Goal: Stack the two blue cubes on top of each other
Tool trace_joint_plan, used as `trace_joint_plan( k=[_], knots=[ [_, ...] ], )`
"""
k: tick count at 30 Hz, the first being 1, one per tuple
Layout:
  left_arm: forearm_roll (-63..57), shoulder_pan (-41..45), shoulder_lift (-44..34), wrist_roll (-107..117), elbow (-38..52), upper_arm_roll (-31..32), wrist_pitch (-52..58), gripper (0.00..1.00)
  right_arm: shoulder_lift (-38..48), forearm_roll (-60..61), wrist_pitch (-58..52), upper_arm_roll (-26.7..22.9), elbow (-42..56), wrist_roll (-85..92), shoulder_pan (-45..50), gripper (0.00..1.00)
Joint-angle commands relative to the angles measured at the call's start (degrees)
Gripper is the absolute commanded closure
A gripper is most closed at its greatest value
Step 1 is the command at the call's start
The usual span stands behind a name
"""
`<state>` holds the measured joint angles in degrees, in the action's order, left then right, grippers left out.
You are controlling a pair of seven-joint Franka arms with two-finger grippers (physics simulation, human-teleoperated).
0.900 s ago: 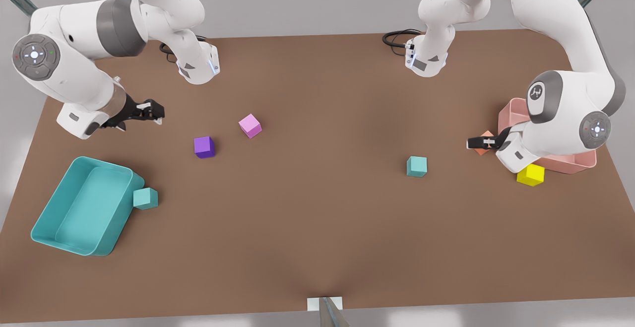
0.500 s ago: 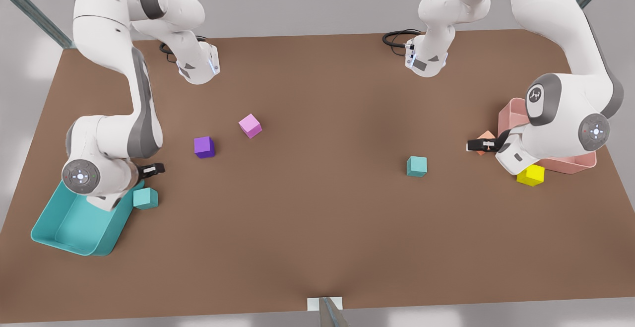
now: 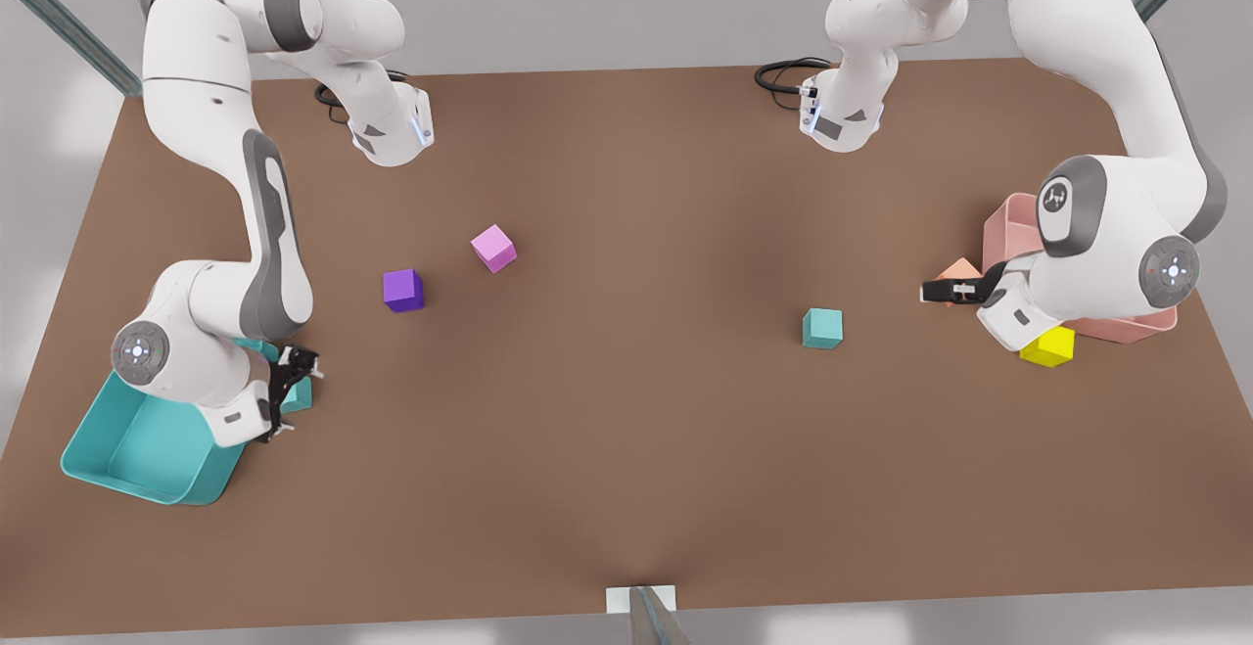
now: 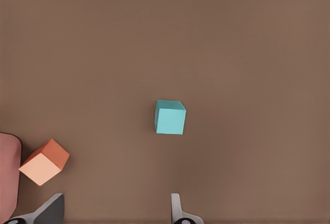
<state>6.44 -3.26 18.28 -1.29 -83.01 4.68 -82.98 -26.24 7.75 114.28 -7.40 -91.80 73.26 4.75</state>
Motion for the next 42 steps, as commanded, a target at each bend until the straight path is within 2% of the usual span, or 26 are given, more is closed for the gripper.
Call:
trace_joint_plan(
  k=[1,10,16,26,42],
  knots=[
    [-0.03,0.0,0.09,-0.29,-0.05,0.07,0.1,0.0,-0.12,-0.11,1.73,-0.07,-0.14,51.02,0.0,0.0],
    [0.06,-0.17,0.18,-0.38,0.21,0.07,1.59,0.0,1.81,-3.45,2.35,-3.06,-9.1,51.72,-0.44,0.0],
    [0.24,-0.17,0.18,-0.38,0.21,0.07,1.59,0.0,1.37,-3.36,10.52,-3.06,-13.06,51.54,-2.28,0.0],
    [0.15,-0.17,0.18,-0.55,0.3,0.07,1.59,0.0,-1.53,-3.18,16.06,-3.14,-13.5,49.96,-2.37,0.0],
    [0.24,-0.17,0.18,-0.55,0.21,0.07,1.59,0.0,-4.25,-3.1,17.12,-4.37,-13.94,45.83,-2.29,0.0]
  ],
)
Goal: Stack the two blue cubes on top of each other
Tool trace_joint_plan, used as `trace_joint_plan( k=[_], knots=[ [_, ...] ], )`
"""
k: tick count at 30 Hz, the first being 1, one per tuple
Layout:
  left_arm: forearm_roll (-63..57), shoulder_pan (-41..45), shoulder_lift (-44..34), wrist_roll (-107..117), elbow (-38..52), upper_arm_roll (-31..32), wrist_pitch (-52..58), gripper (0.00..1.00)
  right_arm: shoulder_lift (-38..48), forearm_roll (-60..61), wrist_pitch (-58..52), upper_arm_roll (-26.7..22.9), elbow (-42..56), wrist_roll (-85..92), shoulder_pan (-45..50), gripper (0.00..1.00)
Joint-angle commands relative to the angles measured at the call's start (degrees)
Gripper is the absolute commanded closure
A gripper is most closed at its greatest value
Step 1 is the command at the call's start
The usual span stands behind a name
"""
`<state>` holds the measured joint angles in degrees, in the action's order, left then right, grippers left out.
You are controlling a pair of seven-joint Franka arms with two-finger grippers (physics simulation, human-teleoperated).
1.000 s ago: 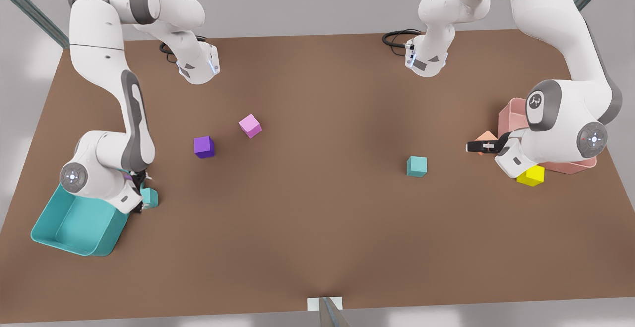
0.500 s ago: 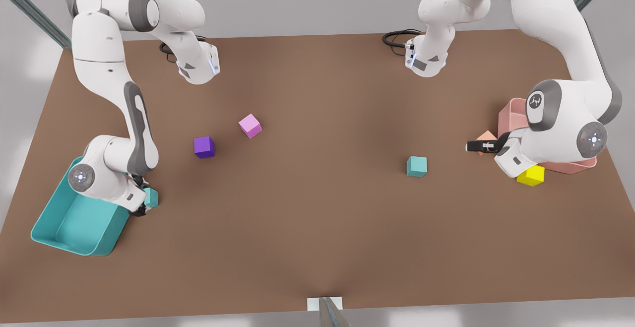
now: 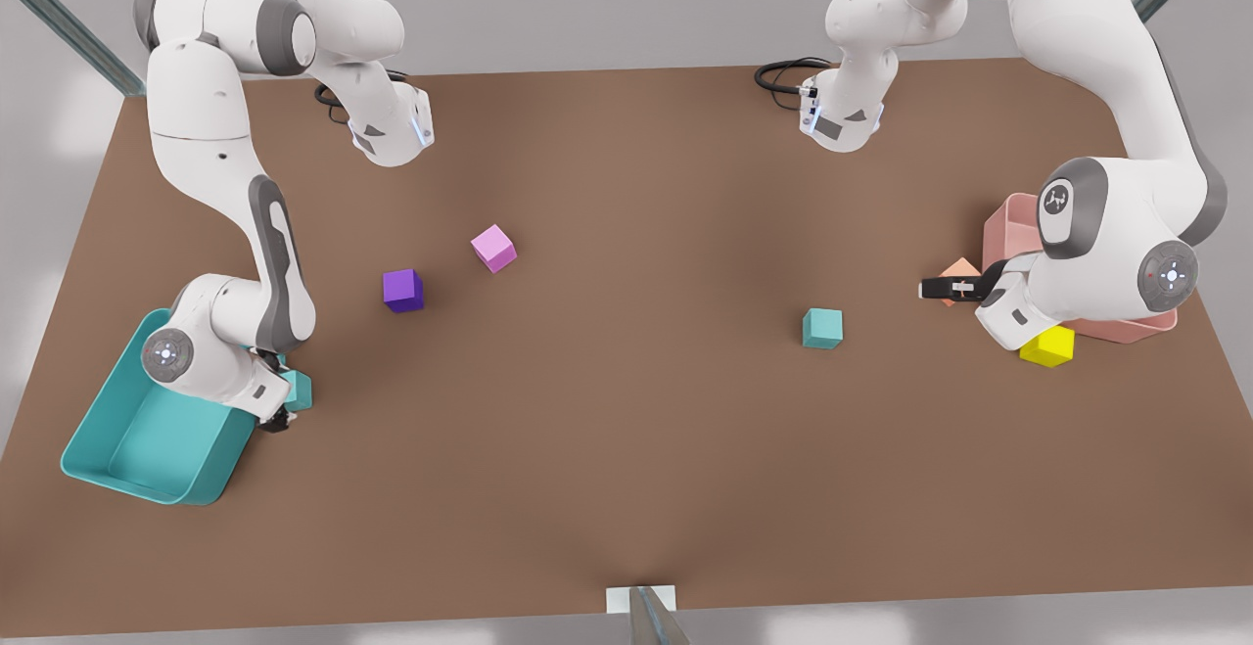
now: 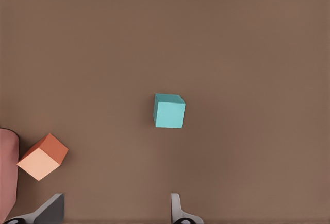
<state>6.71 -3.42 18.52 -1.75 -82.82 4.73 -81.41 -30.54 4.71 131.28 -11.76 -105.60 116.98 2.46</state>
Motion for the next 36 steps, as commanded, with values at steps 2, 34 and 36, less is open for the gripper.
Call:
trace_joint_plan(
  k=[2,34,36],
  knots=[
    [-0.03,-0.01,-0.07,-0.1,0.02,0.01,0.03,0.0,0.05,-0.05,-0.33,-0.02,-0.31,2.11,0.0,0.0],
    [-0.03,-0.01,-0.07,-0.1,0.02,0.01,0.03,0.0,-5.23,0.3,0.47,-1.51,-0.14,0.18,-0.09,0.05],
    [-0.03,-0.01,-0.07,-0.1,0.02,0.01,0.03,0.0,-5.58,0.3,0.46,-1.51,0.13,0.18,-0.44,0.11]
  ],
)
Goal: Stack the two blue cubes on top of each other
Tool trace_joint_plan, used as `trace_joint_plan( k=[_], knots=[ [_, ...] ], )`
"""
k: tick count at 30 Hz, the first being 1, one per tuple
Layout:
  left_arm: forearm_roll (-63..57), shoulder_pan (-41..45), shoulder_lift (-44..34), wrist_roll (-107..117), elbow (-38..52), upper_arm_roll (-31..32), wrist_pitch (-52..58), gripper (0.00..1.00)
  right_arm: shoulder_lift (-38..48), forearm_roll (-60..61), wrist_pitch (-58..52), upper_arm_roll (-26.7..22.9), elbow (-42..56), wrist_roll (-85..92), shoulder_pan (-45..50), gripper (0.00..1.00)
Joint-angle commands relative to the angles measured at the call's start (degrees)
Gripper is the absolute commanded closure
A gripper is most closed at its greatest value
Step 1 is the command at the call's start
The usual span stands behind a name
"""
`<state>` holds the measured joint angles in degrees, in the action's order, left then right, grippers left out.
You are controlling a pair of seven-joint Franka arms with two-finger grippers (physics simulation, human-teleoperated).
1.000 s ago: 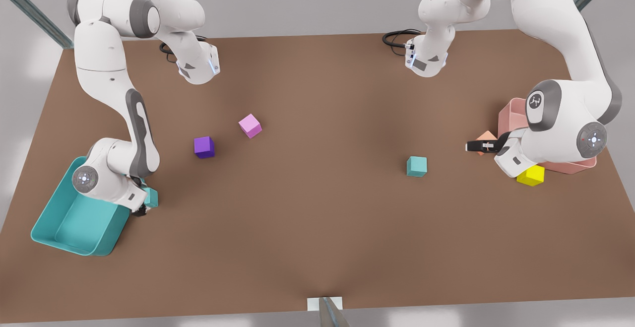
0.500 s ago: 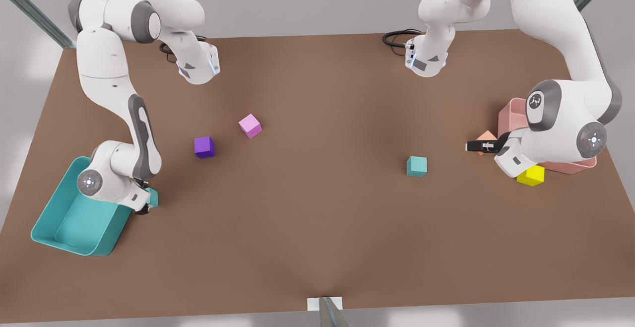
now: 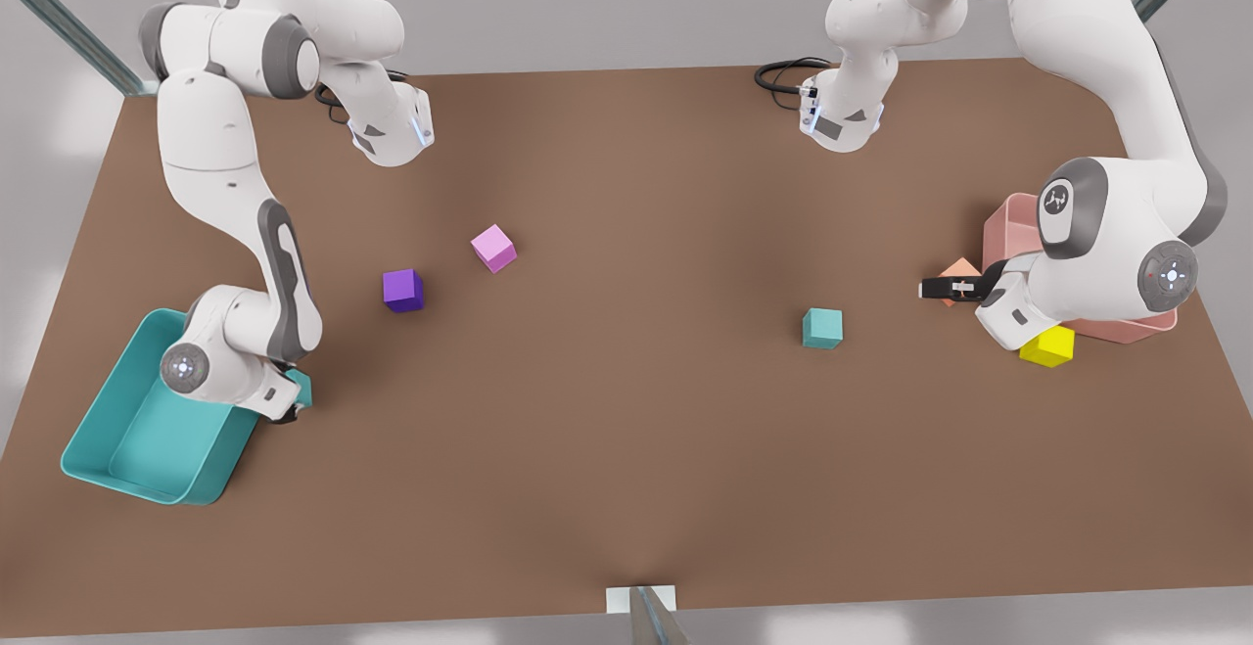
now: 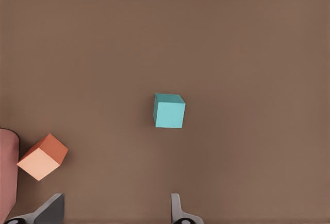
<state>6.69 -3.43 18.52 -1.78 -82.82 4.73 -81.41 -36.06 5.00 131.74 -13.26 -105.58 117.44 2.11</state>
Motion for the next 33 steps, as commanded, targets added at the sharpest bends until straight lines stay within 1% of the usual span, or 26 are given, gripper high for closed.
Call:
trace_joint_plan(
  k=[1,3,4,7,12,14,17,18,19,21,22,24,25,26,27,28,29,30,31,32,33],
  knots=[
    [-0.1,0.0,-0.07,-0.06,0.03,0.01,0.03,0.0,-0.24,0.01,0.01,-0.01,0.2,-0.28,-0.17,0.19],
    [-0.1,0.0,-0.07,-0.15,0.03,0.01,0.03,0.0,-0.33,0.01,0.01,-0.01,0.28,-0.28,-0.26,0.34],
    [-0.01,-0.09,-0.07,-0.15,0.03,0.01,0.03,0.0,-0.33,0.1,0.01,-0.01,0.28,-0.28,-0.17,0.39],
    [-0.1,0.0,-0.07,-0.06,0.03,0.01,0.03,0.0,0.02,0.27,-0.35,0.08,0.28,-0.45,0.0,0.5],
    [-0.1,-0.09,-0.07,-0.06,0.03,0.01,0.03,0.0,0.46,2.29,-0.7,0.61,0.37,-2.56,2.73,0.54],
    [-0.1,-0.09,-0.07,-0.15,0.03,0.01,0.03,0.0,1.43,3.96,-1.84,0.61,0.46,-5.46,5.71,0.54],
    [-0.1,-0.18,-0.07,0.11,0.03,0.01,0.03,0.0,4.24,9.58,-7.37,0.61,1.16,-19.34,15.9,0.54],
    [-0.19,-0.35,-0.07,0.2,0.03,-0.07,0.03,0.0,5.12,10.82,-10.62,0.43,2.65,-27.51,21.0,0.54],
    [-0.27,-0.53,-0.07,0.2,0.03,0.01,0.03,0.0,5.65,10.73,-11.77,0.43,4.85,-33.58,24.52,0.54],
    [-0.19,-0.7,1.34,1.26,-0.15,0.01,-0.06,0.0,3.54,13.01,-13.27,0.61,10.83,-47.38,31.99,0.54],
    [-0.36,-0.62,1.25,1.43,0.03,0.01,-0.24,0.0,1.08,14.77,-13.7,0.61,15.39,-55.64,36.38,0.54],
    [-0.54,-0.62,1.08,1.52,0.12,0.01,-0.06,0.0,-4.09,14.95,-14.76,0.61,24.35,-69.51,41.92,0.54],
    [-0.54,0.34,0.64,4.51,0.11,-0.6,-0.24,0.0,-9.37,14.95,-17.31,0.78,32.27,-76.21,43.86,0.54],
    [-0.54,3.86,0.72,5.3,-0.24,-3.23,-1.2,0.0,-12.36,14.95,-18.01,0.78,36.22,-78.76,44.74,0.54],
    [-0.45,8.42,0.72,5.39,-1.72,-7.36,-2.78,0.0,-15.35,14.78,-18.19,0.69,40.0,-81.31,45.62,0.54],
    [-0.45,12.03,0.2,6.87,-7.59,-8.16,-7.86,0.0,-17.2,14.69,-18.19,0.69,41.77,-82.8,46.41,0.54],
    [-0.1,14.41,-0.68,7.85,-14.73,-8.07,-15.96,0.0,-18.52,14.34,-18.19,0.61,42.91,-83.77,46.76,0.54],
    [0.16,14.59,-0.59,7.59,-18.68,-8.07,-20.7,0.0,-19.4,14.25,-18.1,0.61,43.44,-83.86,46.76,0.54],
    [0.16,14.76,-0.42,7.59,-24.4,-8.07,-28.35,0.0,-20.28,14.25,-18.1,0.52,44.23,-83.95,46.76,0.54],
    [0.16,14.76,-0.42,7.24,-27.74,-8.07,-33.89,0.0,-20.81,14.07,-18.1,0.52,44.93,-84.04,46.85,0.53],
    [0.08,14.68,-0.07,6.62,-28.36,-8.07,-35.04,0.0,-21.33,14.07,-18.1,0.52,45.46,-84.91,46.94,0.45]
  ],
)
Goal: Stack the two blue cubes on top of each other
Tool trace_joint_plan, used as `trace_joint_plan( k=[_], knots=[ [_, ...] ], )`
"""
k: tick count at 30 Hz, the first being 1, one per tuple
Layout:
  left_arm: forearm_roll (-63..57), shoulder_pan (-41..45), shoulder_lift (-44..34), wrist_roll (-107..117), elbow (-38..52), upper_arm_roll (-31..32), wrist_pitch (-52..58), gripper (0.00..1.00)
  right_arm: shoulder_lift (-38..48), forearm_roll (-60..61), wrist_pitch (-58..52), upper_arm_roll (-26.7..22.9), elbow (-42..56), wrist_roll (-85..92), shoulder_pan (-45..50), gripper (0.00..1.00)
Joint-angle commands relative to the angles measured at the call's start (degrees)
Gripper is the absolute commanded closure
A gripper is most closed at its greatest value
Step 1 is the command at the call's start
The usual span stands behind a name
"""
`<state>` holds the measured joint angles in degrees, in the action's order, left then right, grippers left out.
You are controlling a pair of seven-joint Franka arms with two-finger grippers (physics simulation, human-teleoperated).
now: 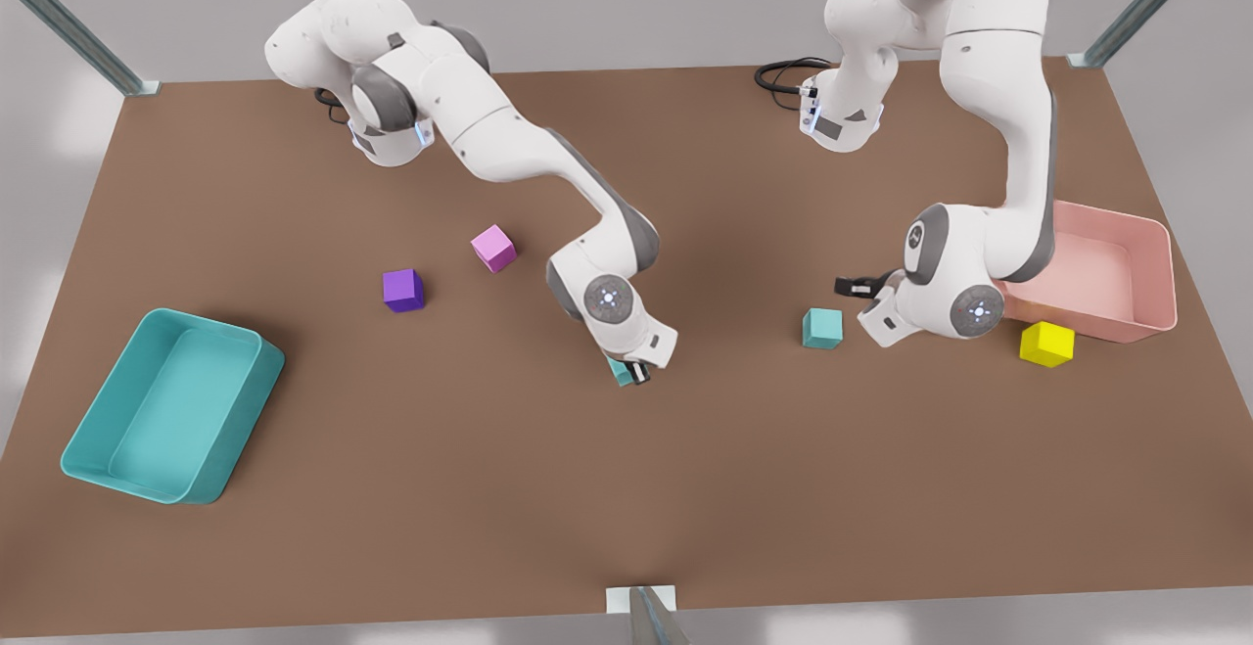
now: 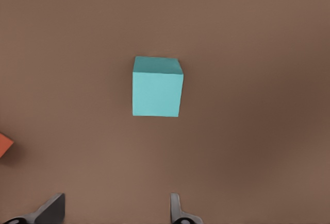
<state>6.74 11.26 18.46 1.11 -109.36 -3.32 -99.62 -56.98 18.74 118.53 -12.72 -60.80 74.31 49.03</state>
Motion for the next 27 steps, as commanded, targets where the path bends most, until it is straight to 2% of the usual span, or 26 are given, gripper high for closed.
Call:
trace_joint_plan(
  k=[1,2,12,15,27],
  knots=[
    [0.12,0.25,0.26,3.73,-2.61,-0.02,-18.15,0.0,-0.77,0.33,-4.8,-0.03,0.86,-43.28,0.36,0.04],
    [0.2,1.3,0.18,3.73,-3.14,-0.01,-18.42,0.0,-1.03,0.33,-4.8,-0.03,1.04,-44.34,0.45,0.0],
    [1.7,3.86,1.49,3.9,-5.95,-0.01,-18.68,0.0,-4.11,0.5,-2.52,0.06,1.04,-46.45,0.63,0.0],
    [1.7,4.12,3.87,3.73,-5.95,-0.01,-23.08,0.0,-4.46,0.42,-1.9,0.06,1.04,-46.54,1.07,0.0],
    [1.61,4.74,9.75,3.73,-5.95,-0.1,-24.57,0.0,-4.46,1.03,-1.11,0.06,1.04,-45.75,0.89,0.0]
  ],
)
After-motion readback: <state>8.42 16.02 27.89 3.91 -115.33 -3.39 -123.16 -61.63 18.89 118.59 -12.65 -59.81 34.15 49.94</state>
